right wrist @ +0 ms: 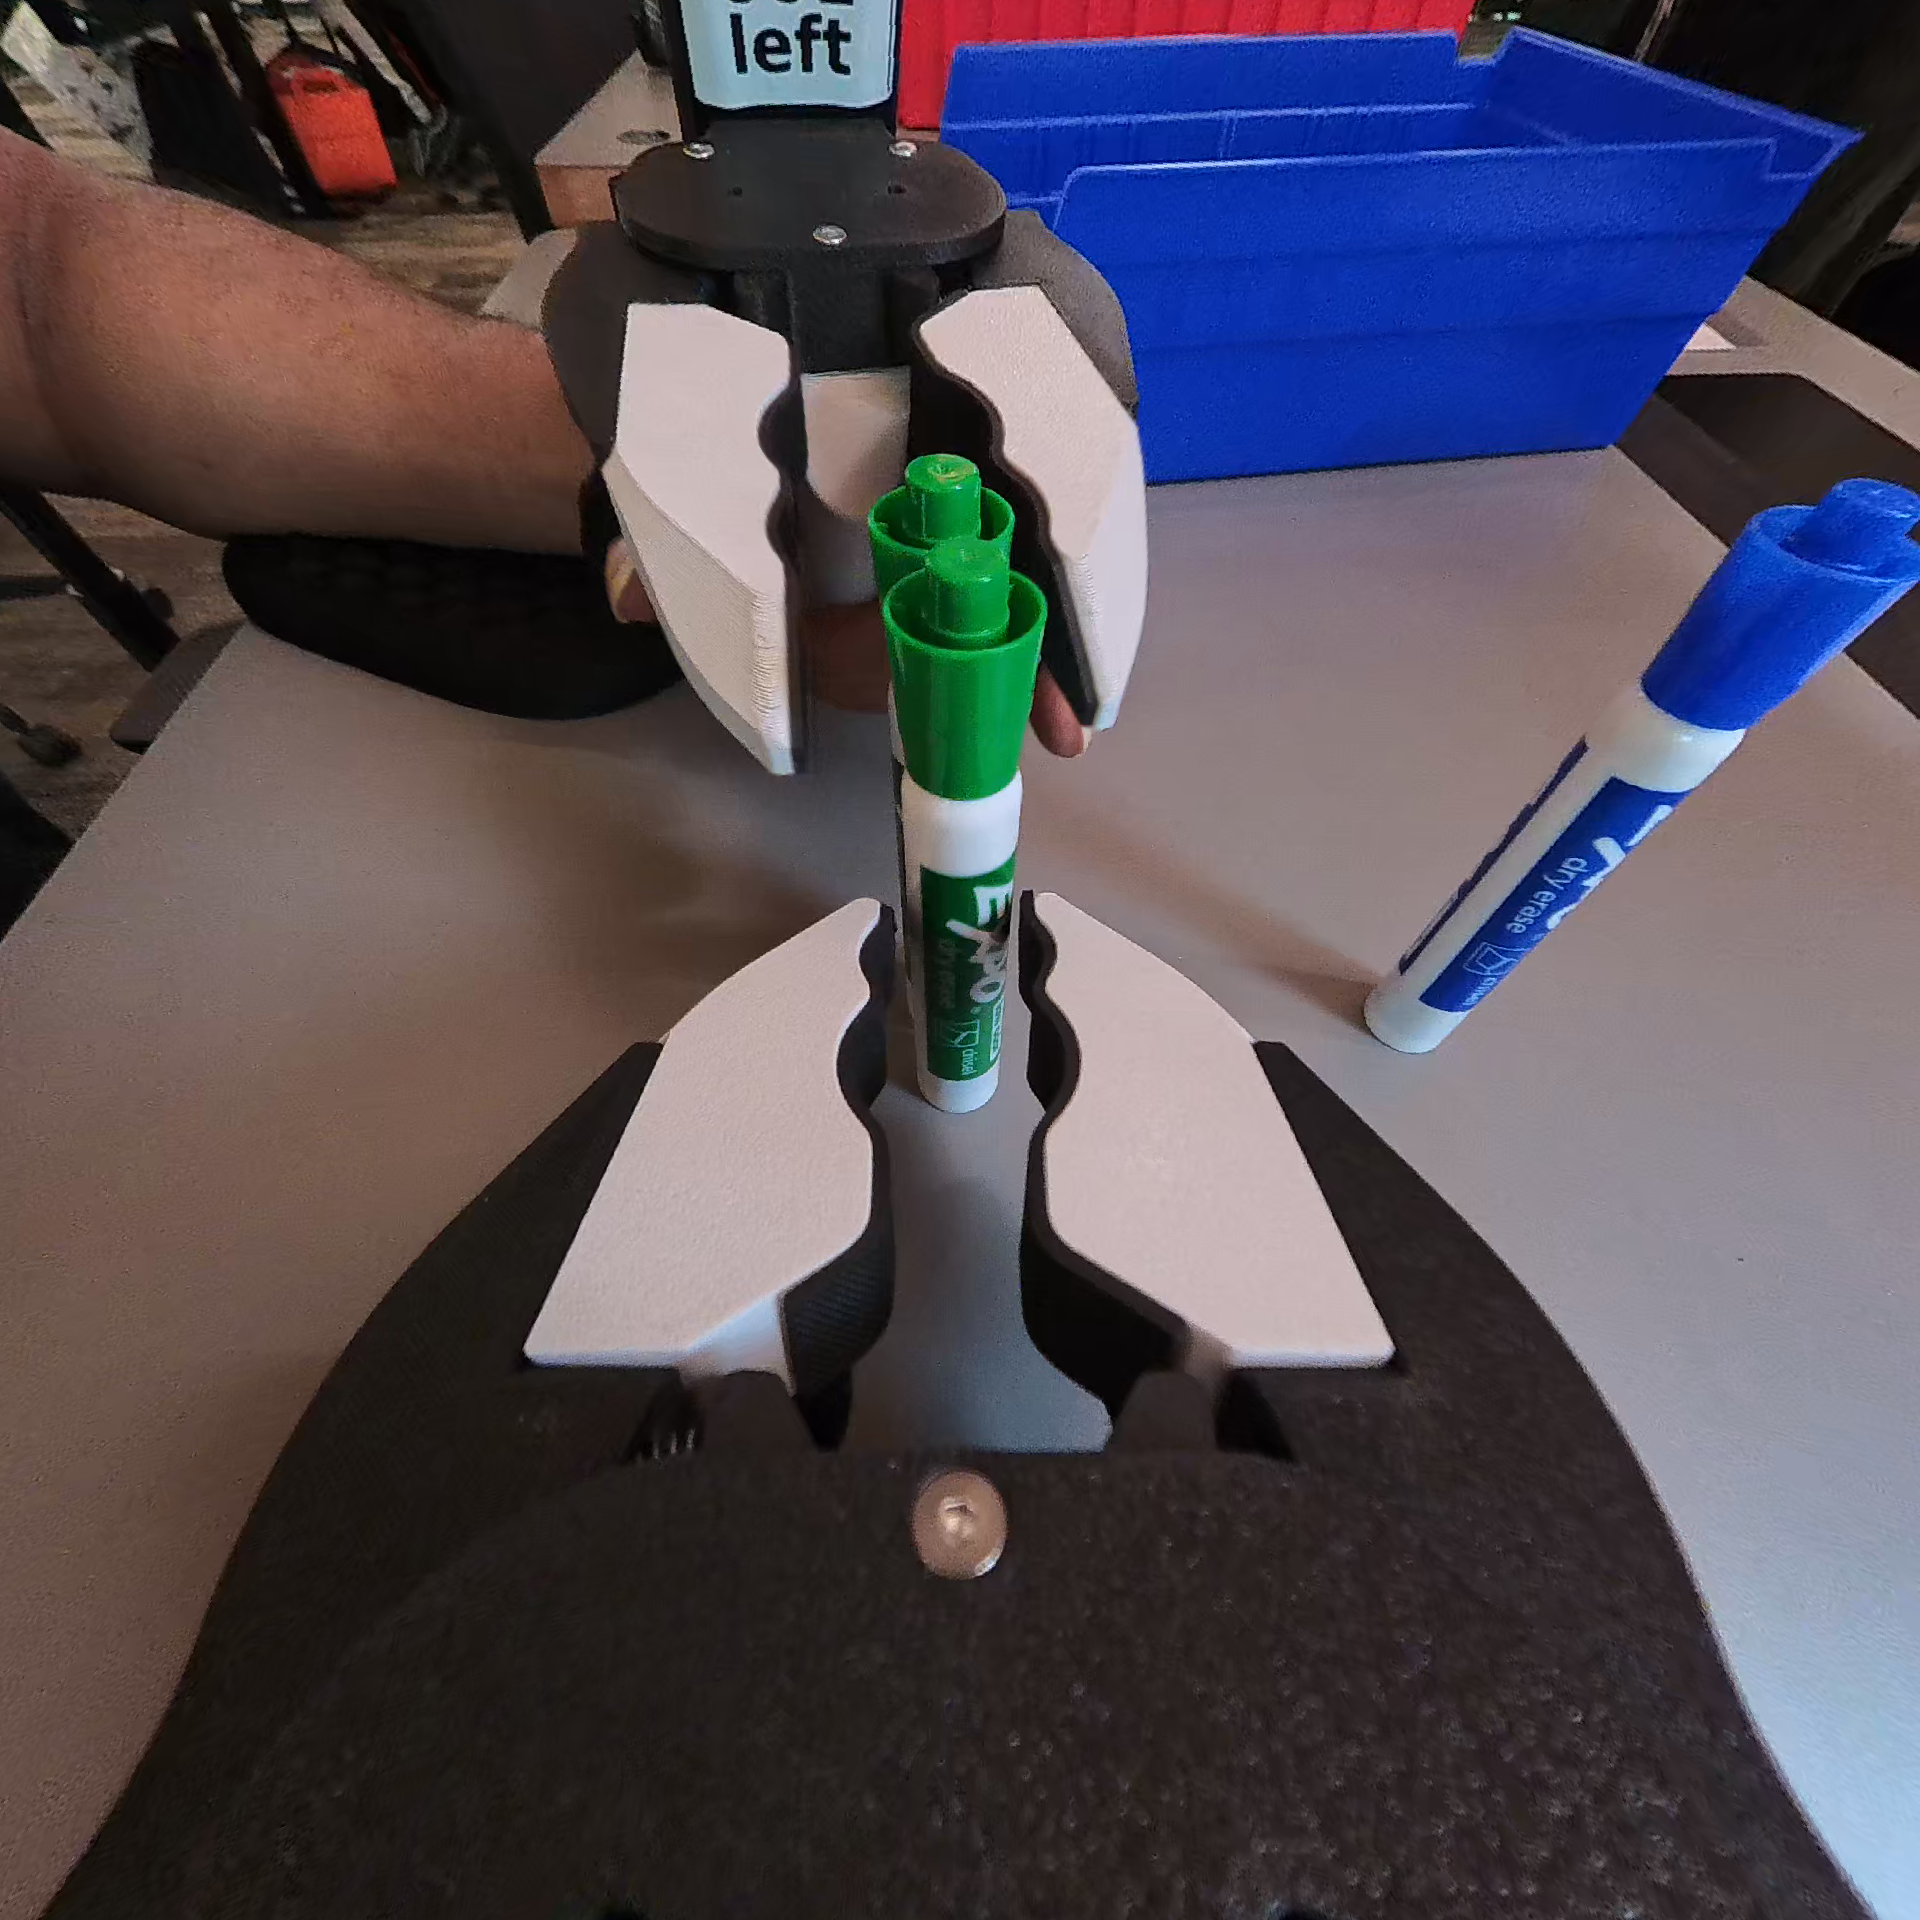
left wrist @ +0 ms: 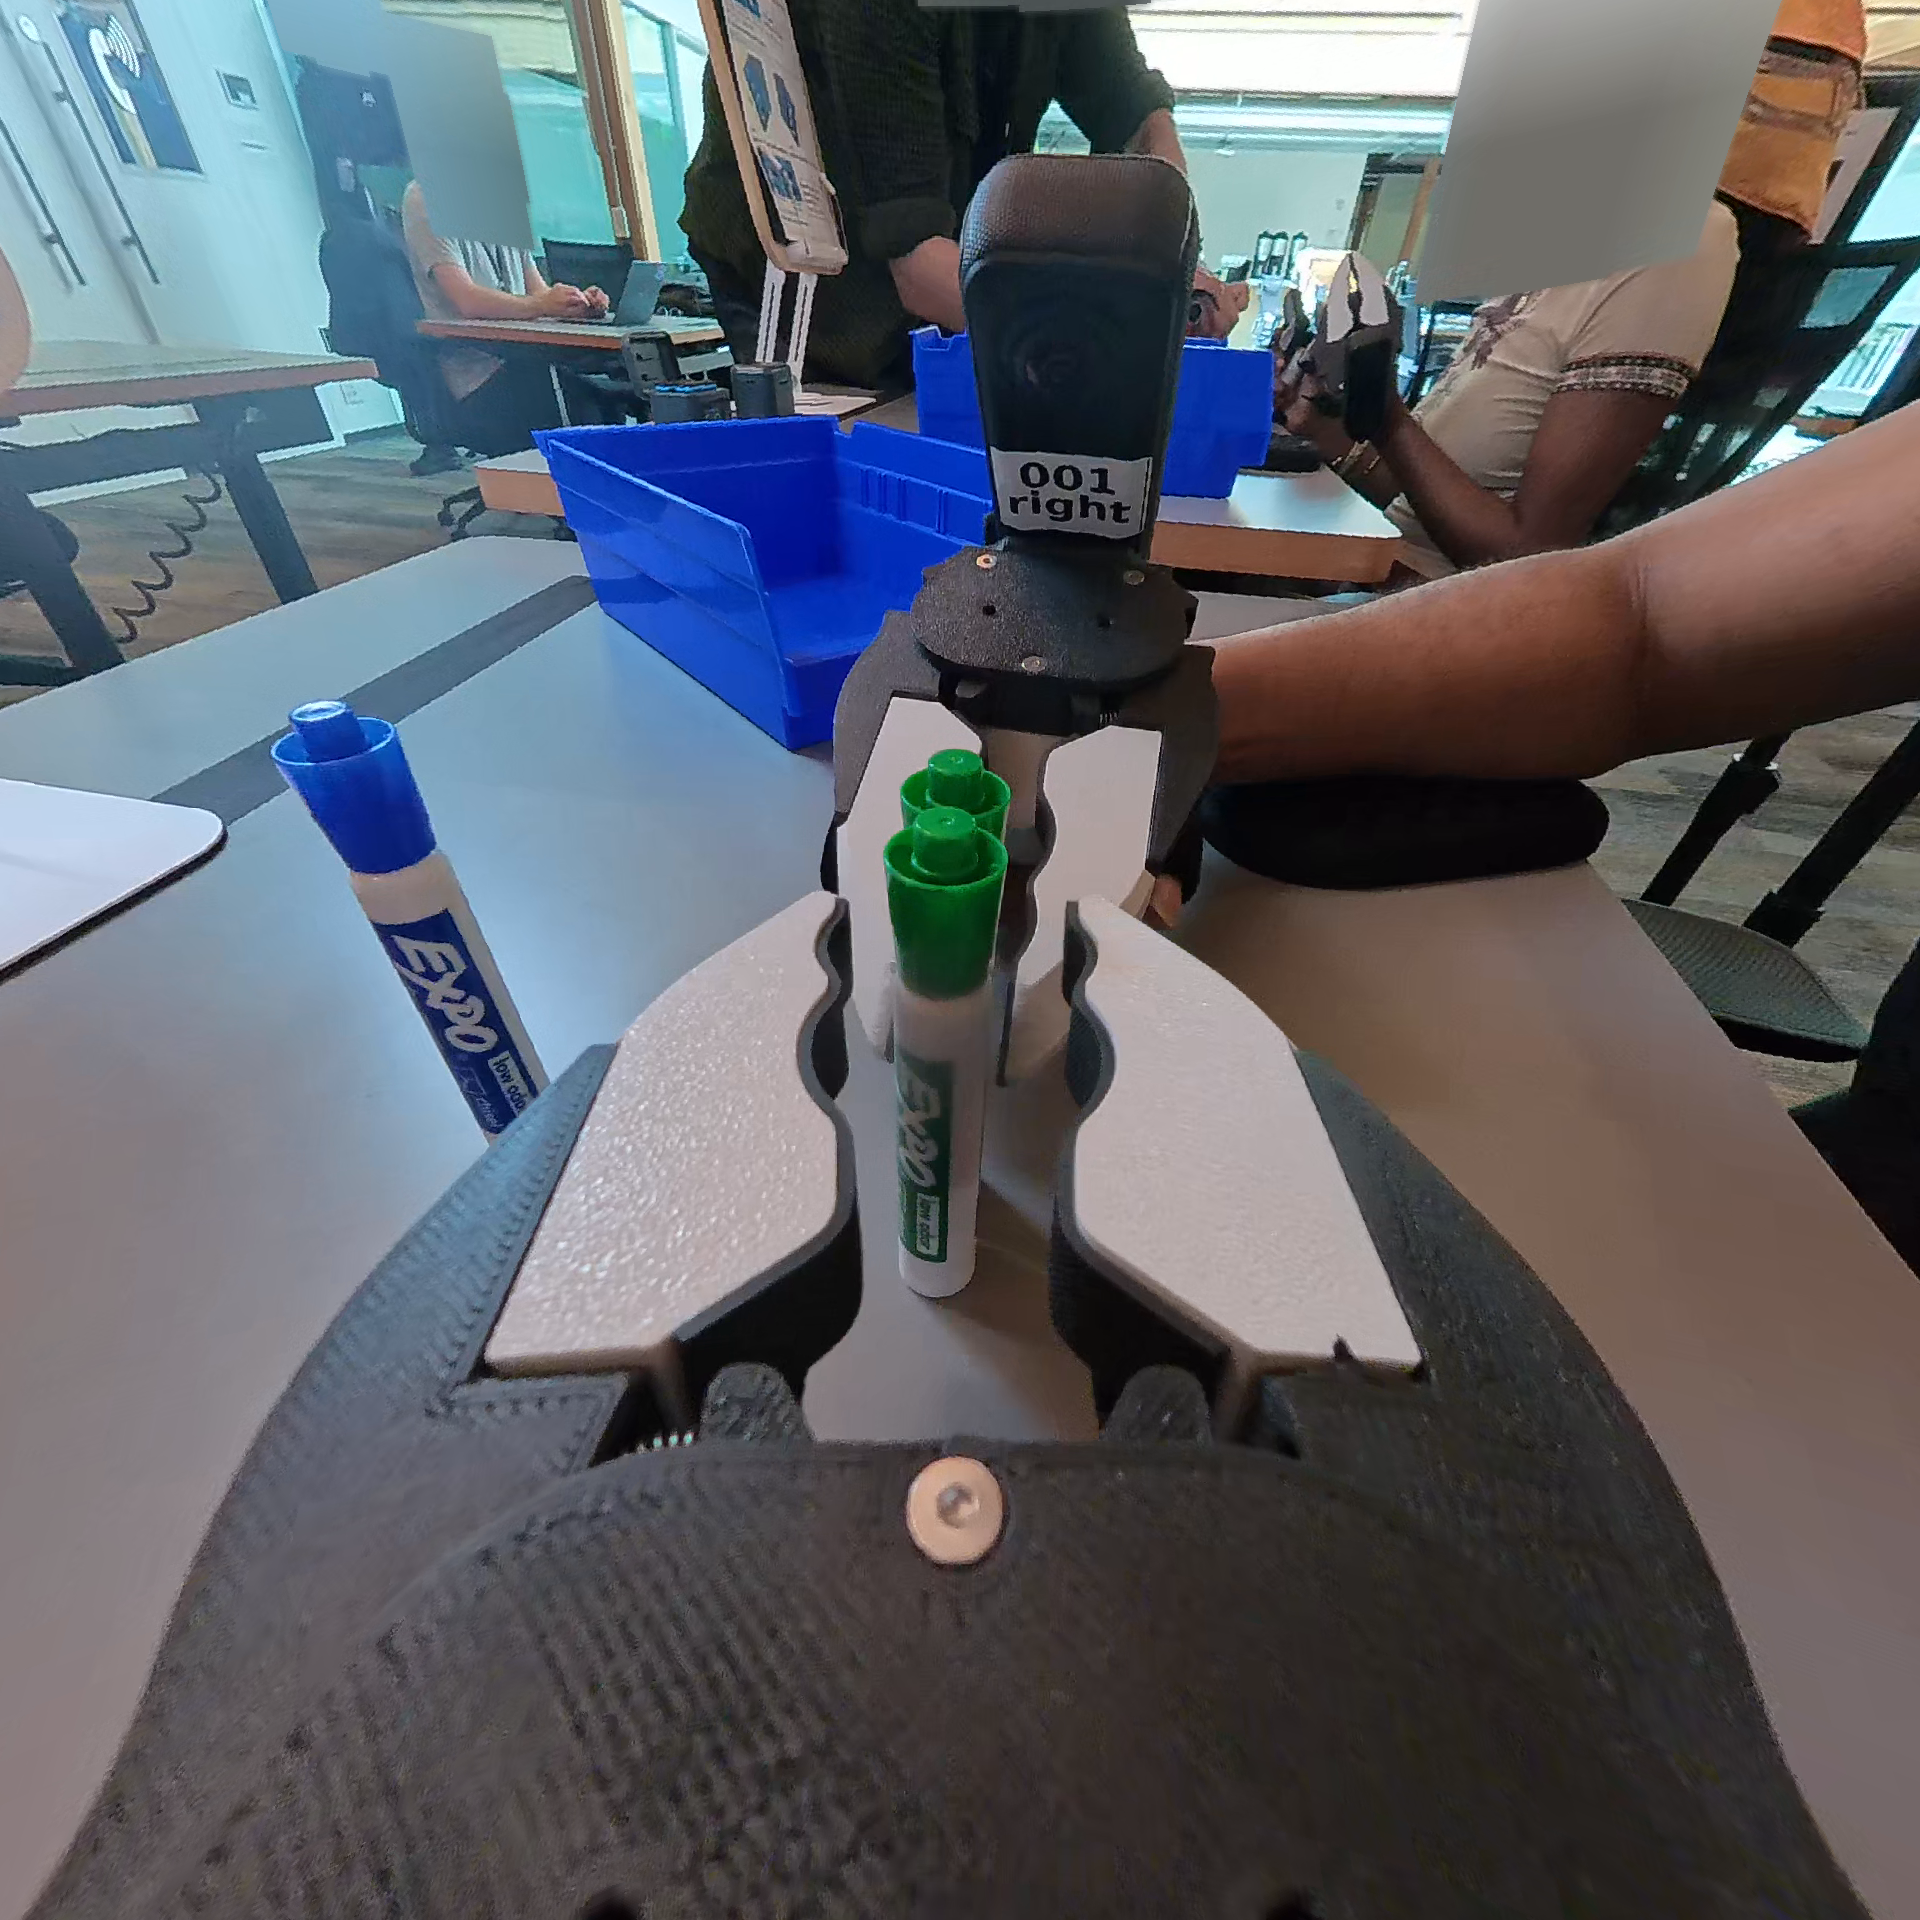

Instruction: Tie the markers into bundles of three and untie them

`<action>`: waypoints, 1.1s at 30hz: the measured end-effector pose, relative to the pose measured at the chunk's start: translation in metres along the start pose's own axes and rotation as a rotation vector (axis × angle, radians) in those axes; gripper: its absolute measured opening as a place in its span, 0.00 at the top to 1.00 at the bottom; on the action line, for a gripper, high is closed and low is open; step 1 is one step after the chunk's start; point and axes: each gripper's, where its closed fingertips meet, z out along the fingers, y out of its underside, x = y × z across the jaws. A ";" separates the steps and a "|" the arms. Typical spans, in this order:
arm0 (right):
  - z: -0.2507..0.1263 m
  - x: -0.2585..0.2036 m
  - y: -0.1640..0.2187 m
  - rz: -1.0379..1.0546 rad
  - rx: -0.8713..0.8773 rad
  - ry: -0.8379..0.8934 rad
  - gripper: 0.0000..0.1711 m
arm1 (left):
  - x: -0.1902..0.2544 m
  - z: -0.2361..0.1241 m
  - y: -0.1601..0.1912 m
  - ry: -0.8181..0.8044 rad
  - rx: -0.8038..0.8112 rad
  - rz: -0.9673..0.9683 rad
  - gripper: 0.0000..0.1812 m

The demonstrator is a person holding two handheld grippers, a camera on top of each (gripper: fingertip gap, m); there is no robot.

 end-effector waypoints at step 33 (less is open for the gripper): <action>-0.034 0.006 -0.025 -0.021 0.039 0.016 0.76 | 0.005 0.007 -0.003 -0.021 0.003 0.029 0.69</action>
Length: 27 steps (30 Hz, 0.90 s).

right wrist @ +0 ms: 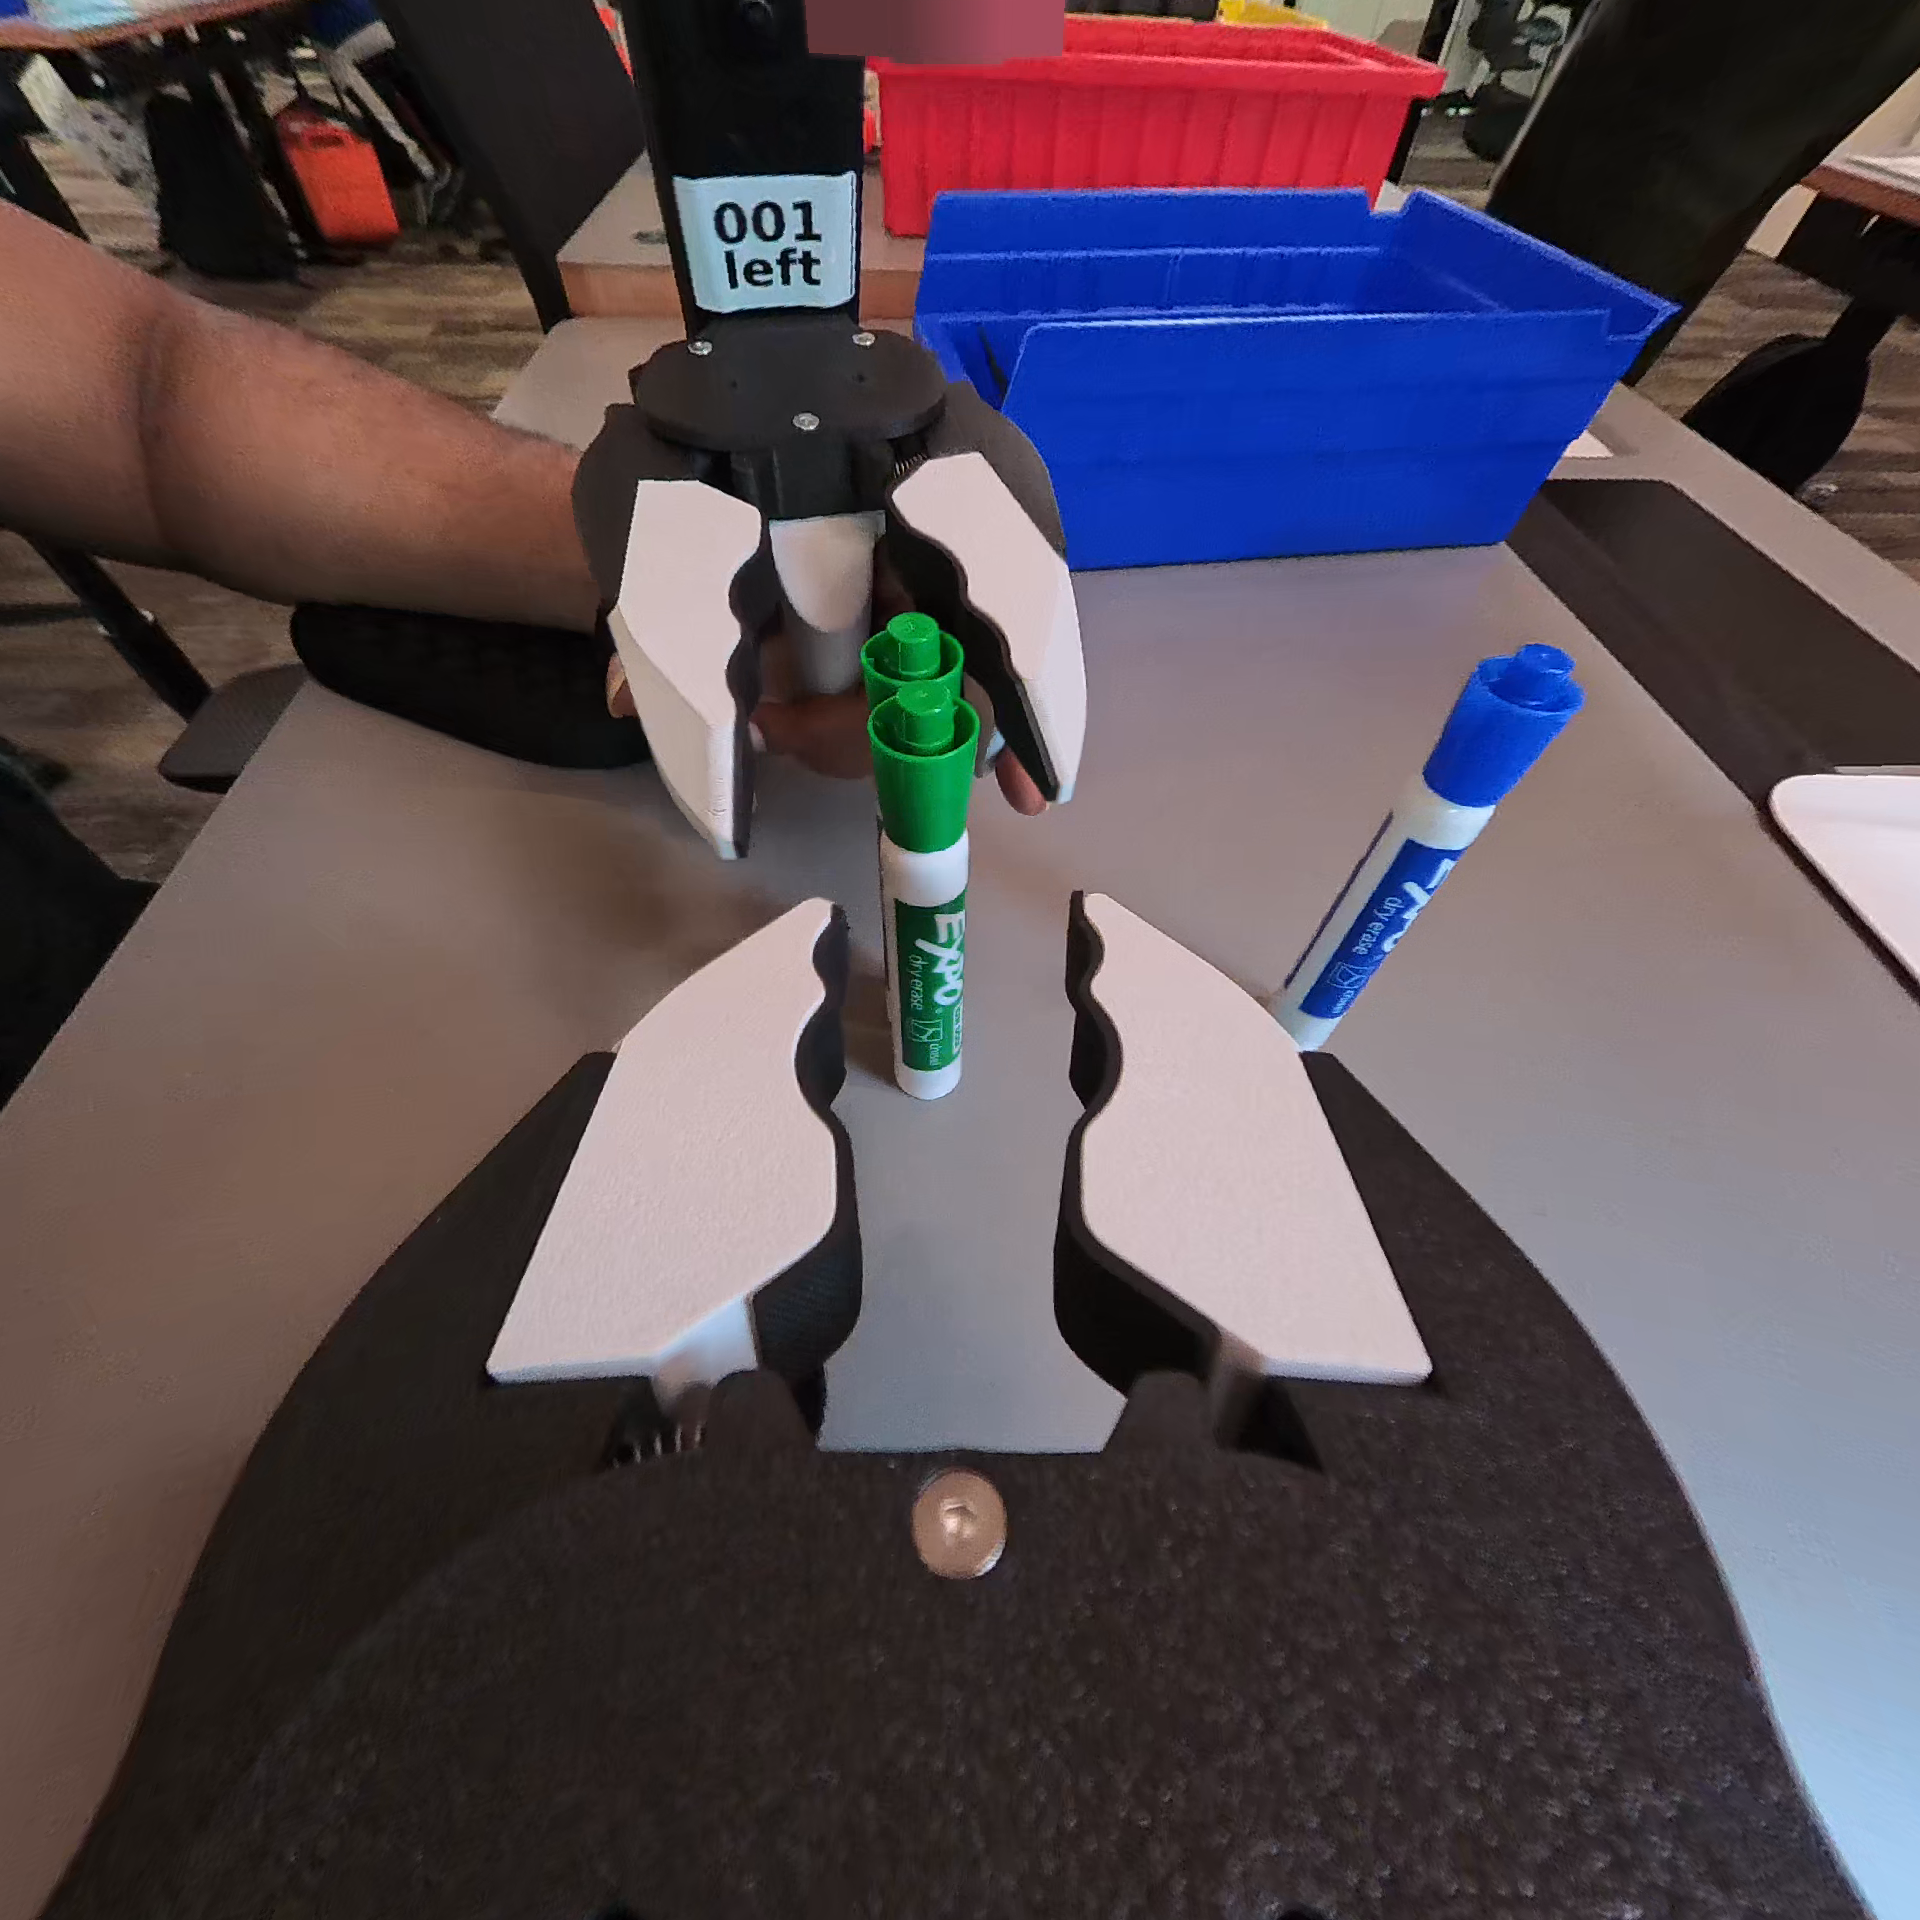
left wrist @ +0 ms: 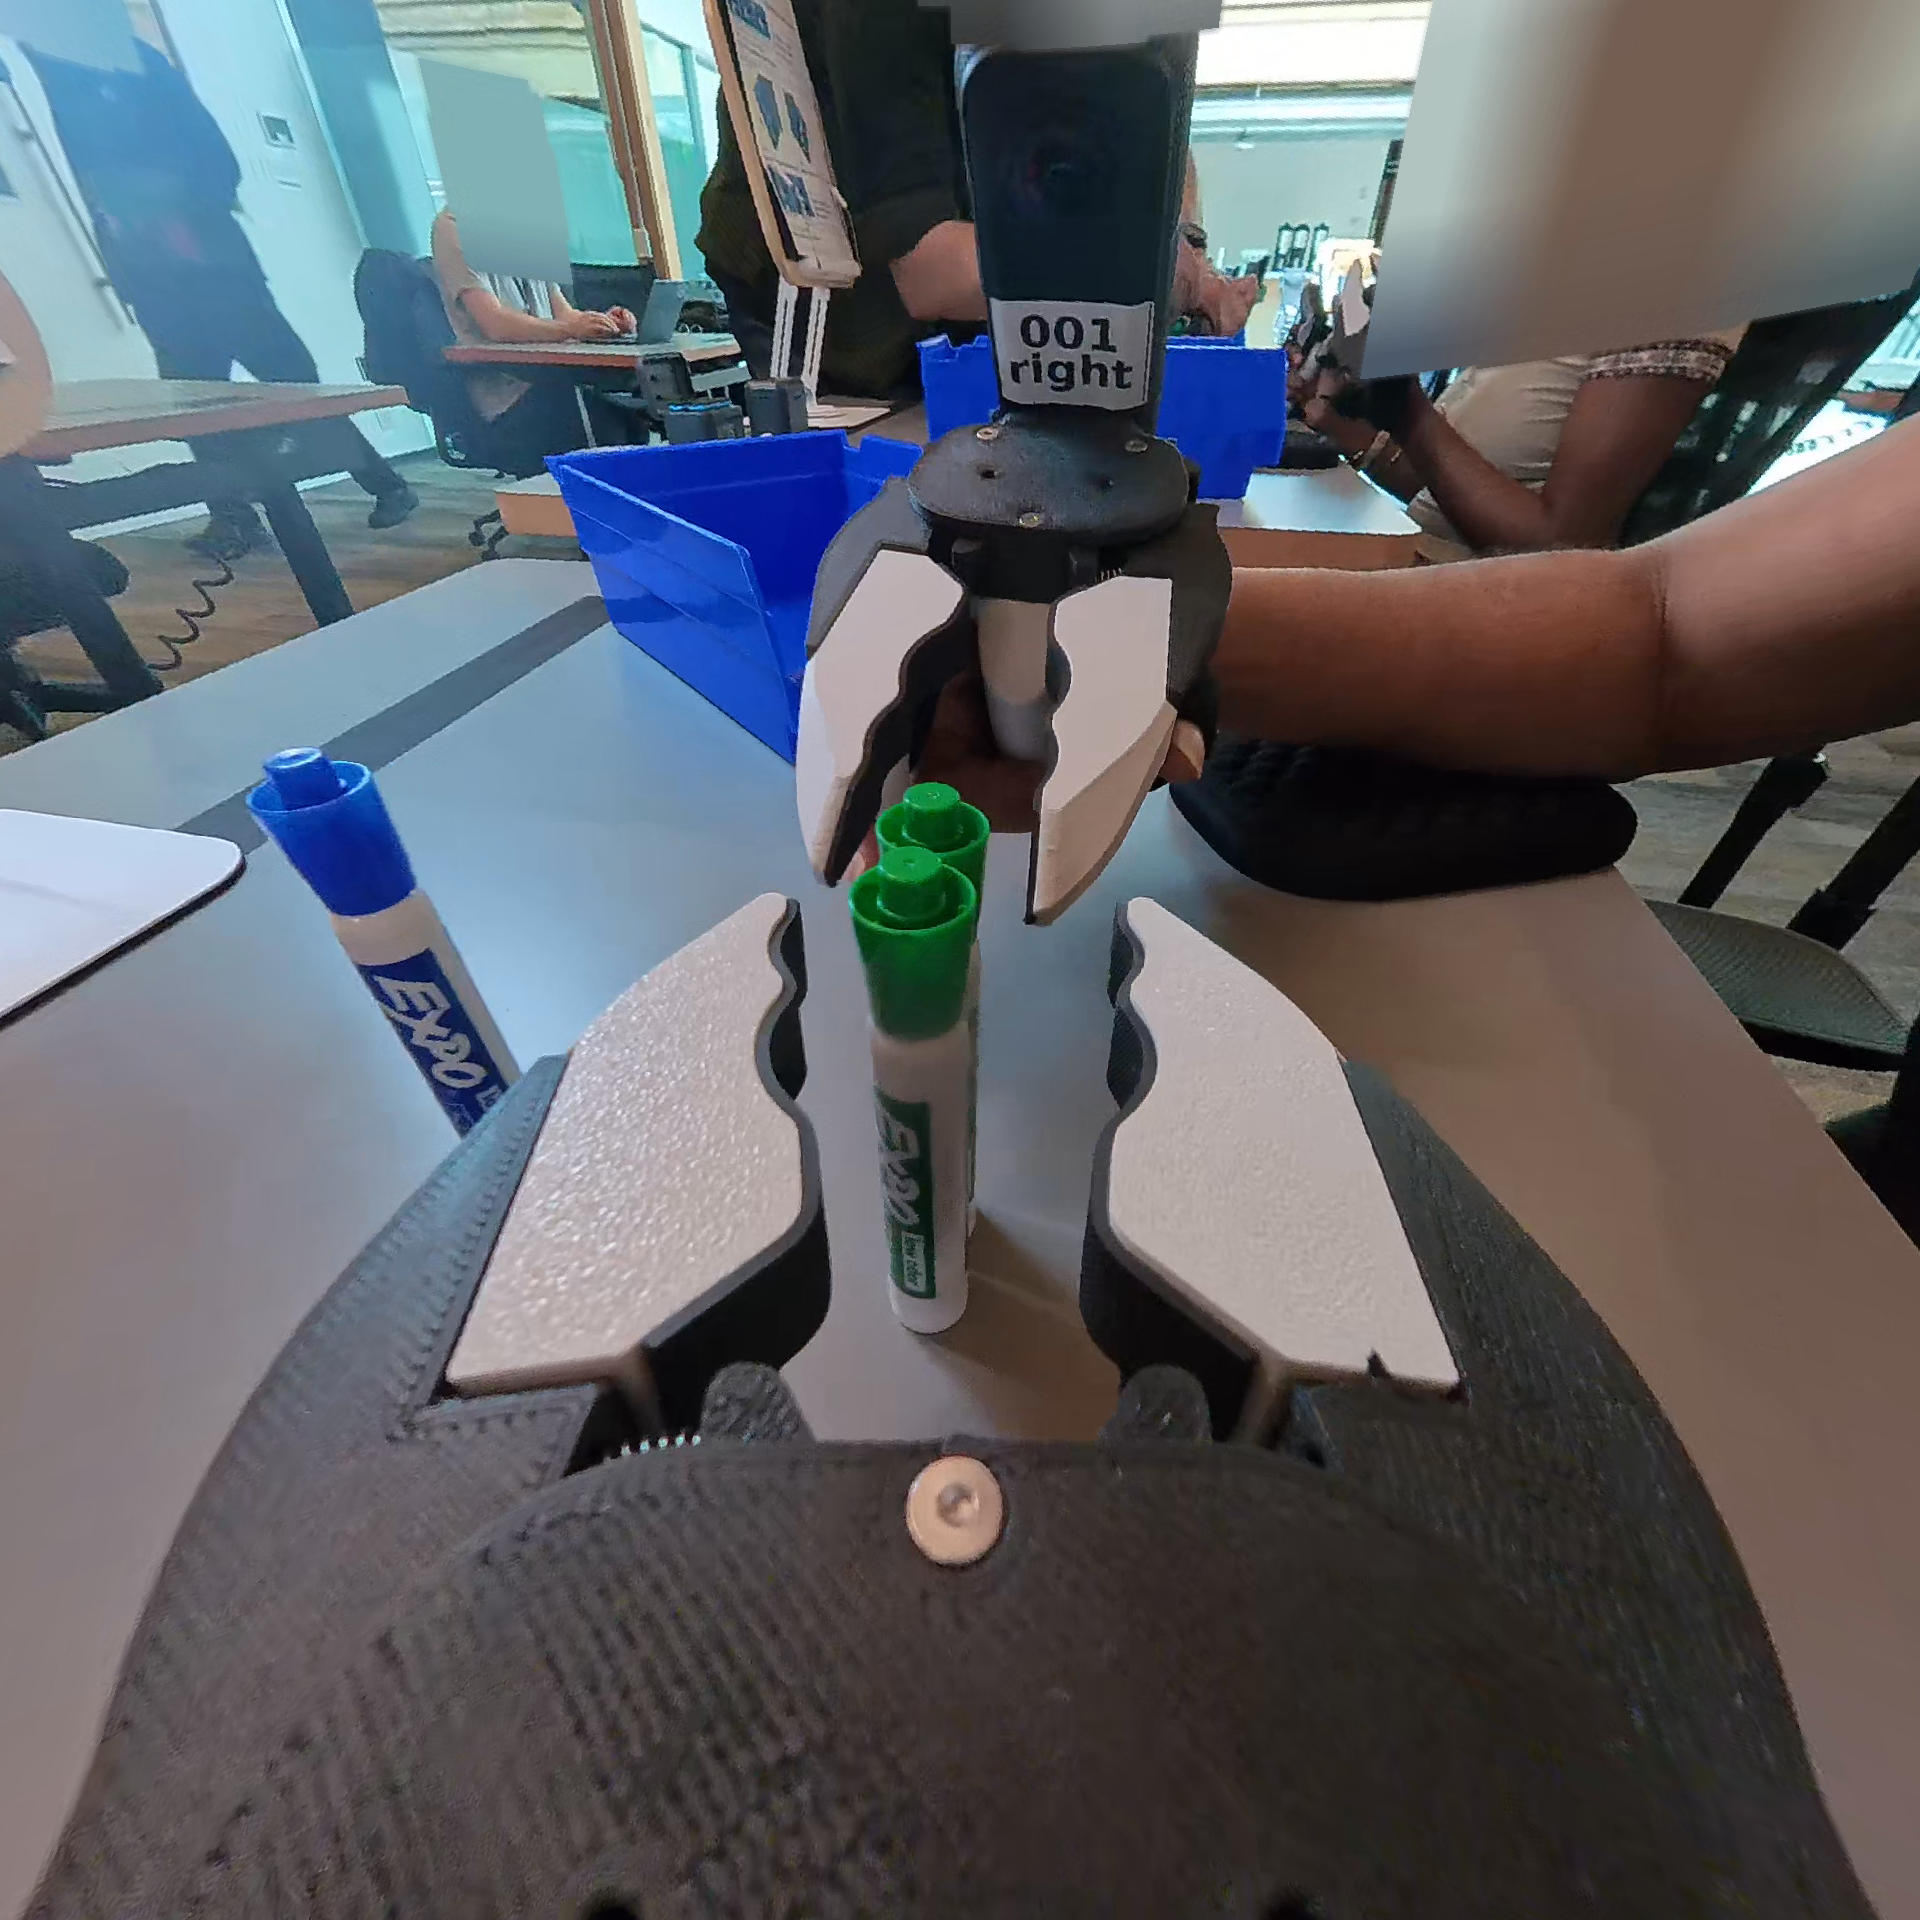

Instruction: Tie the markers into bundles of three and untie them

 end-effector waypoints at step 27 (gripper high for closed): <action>0.003 -0.003 -0.017 -0.024 0.053 0.033 0.80 | -0.004 0.002 0.007 -0.067 -0.047 0.052 0.64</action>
